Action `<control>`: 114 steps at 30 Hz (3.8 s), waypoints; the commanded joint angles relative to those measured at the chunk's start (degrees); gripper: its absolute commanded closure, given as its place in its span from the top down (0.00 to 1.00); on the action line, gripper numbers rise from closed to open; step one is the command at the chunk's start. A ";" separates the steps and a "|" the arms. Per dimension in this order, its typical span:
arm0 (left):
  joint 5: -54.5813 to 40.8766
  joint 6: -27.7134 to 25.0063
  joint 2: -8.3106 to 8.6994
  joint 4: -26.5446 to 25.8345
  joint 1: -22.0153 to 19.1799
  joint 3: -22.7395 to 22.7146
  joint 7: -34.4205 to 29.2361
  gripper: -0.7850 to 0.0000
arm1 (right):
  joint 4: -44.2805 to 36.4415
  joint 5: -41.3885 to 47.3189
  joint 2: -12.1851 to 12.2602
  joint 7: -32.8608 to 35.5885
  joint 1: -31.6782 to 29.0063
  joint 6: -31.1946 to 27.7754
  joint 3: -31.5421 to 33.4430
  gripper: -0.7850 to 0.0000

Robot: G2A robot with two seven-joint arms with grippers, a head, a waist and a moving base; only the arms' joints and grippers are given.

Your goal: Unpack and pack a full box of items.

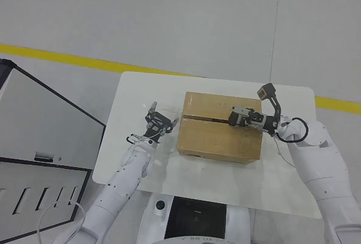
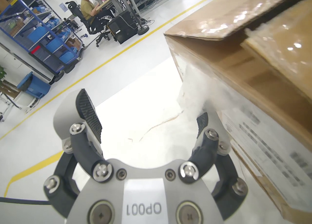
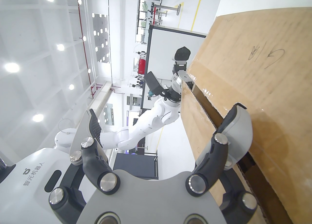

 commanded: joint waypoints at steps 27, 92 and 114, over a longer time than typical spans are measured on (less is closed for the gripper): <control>-13.53 8.06 -1.76 -11.00 2.82 -4.40 1.79 1.00 | 0.00 0.00 0.00 0.00 0.00 0.00 0.00 1.00; -9.85 -23.40 1.03 -34.15 8.50 -15.75 -10.59 1.00 | -4.93 -3.67 2.99 -1.52 -0.18 -1.97 13.42 1.00; -9.85 -23.40 1.03 -34.15 8.50 -15.75 -10.59 1.00 | 10.25 -7.30 0.86 -3.22 9.91 2.80 0.47 1.00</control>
